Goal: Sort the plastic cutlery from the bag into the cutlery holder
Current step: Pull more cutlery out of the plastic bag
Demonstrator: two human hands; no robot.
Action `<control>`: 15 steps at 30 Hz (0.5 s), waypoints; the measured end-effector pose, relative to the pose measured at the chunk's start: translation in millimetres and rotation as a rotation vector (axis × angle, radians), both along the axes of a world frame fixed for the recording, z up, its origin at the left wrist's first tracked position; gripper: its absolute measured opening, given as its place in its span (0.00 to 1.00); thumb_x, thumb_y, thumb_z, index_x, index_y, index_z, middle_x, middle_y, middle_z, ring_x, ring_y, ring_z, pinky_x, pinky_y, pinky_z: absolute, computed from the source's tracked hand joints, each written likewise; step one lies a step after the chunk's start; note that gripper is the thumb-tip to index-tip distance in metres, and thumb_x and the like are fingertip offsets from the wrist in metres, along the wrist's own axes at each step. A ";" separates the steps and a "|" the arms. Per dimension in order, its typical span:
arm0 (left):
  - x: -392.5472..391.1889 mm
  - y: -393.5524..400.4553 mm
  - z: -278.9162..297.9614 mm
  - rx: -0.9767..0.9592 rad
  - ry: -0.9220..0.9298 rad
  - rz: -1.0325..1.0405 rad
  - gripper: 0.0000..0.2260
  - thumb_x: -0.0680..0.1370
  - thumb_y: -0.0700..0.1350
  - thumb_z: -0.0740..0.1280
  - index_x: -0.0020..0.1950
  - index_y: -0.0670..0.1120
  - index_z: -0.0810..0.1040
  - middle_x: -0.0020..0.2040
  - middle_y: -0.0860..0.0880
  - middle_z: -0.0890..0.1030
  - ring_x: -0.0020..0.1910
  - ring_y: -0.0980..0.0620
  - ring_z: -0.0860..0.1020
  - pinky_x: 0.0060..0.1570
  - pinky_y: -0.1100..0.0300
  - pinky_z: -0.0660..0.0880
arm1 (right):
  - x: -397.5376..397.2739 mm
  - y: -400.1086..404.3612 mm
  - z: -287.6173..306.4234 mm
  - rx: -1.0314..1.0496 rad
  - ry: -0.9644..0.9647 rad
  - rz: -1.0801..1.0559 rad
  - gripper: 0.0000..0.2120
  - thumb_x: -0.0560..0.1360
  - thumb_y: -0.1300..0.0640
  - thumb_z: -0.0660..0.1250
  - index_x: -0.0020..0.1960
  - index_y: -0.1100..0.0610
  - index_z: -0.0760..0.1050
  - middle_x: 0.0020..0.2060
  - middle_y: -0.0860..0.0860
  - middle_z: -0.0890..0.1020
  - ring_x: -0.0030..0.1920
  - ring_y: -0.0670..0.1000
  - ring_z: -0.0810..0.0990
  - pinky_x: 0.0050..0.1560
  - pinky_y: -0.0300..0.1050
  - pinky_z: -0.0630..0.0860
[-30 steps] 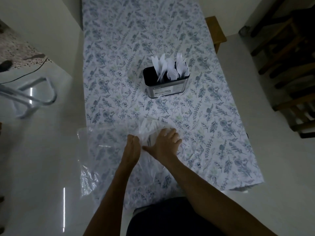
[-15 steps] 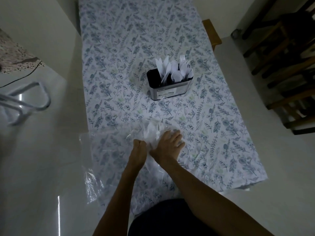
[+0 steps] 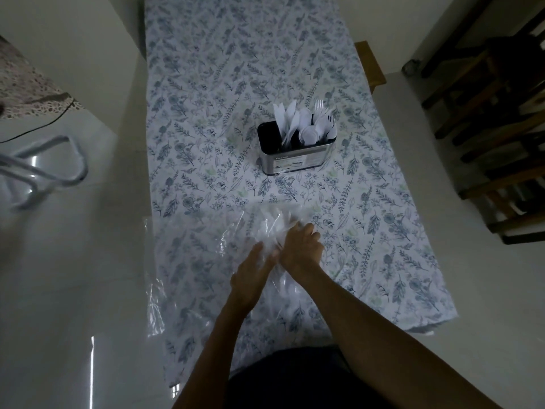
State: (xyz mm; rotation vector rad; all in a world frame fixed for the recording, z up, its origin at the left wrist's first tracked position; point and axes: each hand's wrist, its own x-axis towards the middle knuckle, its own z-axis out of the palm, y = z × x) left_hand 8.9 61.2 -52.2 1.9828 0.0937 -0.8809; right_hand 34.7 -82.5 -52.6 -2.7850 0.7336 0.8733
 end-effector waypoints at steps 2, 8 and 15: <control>-11.4 -2.9 0.6 0.047 -0.035 -0.036 0.44 0.71 0.82 0.42 0.82 0.63 0.53 0.83 0.59 0.57 0.81 0.55 0.56 0.79 0.36 0.43 | 3.5 -4.1 2.3 -0.012 0.015 0.055 0.33 0.79 0.42 0.66 0.72 0.64 0.62 0.58 0.61 0.72 0.56 0.57 0.77 0.50 0.50 0.81; -28.0 -7.6 -6.8 0.108 -0.120 -0.115 0.38 0.75 0.77 0.37 0.82 0.64 0.42 0.82 0.62 0.48 0.81 0.60 0.48 0.77 0.41 0.34 | 14.5 -6.7 7.8 -0.083 0.049 0.194 0.25 0.81 0.57 0.65 0.72 0.67 0.62 0.54 0.58 0.78 0.52 0.54 0.82 0.43 0.44 0.80; -18.4 -3.7 -24.4 0.142 -0.179 -0.091 0.40 0.73 0.77 0.31 0.82 0.62 0.41 0.80 0.66 0.42 0.81 0.63 0.43 0.78 0.40 0.35 | 4.6 -35.4 6.9 -0.057 -0.074 0.235 0.27 0.81 0.48 0.64 0.73 0.59 0.59 0.49 0.55 0.82 0.48 0.54 0.85 0.37 0.44 0.74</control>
